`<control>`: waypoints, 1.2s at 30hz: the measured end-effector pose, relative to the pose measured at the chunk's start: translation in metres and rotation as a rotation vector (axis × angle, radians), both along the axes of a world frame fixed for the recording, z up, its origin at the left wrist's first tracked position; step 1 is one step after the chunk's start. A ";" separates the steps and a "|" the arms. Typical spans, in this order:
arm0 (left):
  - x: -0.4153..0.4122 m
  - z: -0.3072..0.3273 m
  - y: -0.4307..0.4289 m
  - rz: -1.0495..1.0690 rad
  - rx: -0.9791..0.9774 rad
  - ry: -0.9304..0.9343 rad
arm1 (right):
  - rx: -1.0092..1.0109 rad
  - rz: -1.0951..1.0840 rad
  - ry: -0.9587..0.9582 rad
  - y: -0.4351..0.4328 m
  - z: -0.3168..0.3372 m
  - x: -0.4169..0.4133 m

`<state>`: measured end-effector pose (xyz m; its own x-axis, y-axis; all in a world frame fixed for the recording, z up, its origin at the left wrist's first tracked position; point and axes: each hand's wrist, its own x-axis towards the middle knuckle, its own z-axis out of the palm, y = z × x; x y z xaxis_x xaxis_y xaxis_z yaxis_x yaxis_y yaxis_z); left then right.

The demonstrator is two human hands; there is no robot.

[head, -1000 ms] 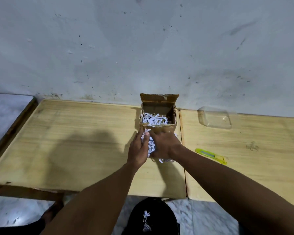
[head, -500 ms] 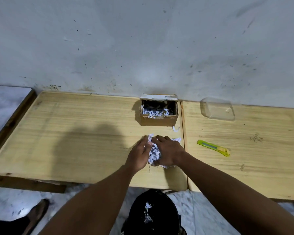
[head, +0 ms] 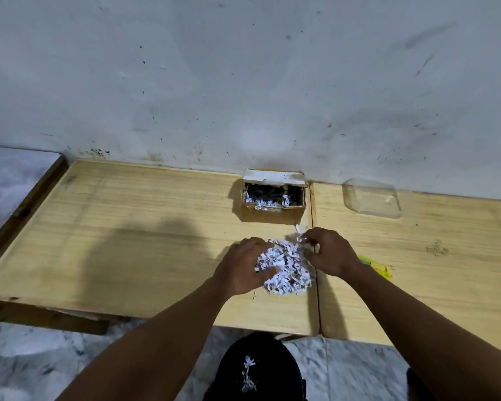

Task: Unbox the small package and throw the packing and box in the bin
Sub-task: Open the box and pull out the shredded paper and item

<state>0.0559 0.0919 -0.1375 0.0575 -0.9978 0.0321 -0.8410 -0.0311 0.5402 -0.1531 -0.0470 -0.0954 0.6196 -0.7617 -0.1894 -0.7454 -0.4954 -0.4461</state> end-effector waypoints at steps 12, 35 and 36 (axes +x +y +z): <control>0.030 -0.017 -0.017 0.036 -0.130 0.089 | 0.064 0.016 -0.123 0.012 -0.042 -0.004; 0.048 -0.025 0.008 -0.024 -0.058 -0.061 | -0.078 0.287 -0.050 0.027 -0.034 -0.007; 0.052 -0.025 0.010 -0.020 -0.059 -0.085 | -0.082 0.262 -0.033 0.025 -0.032 -0.011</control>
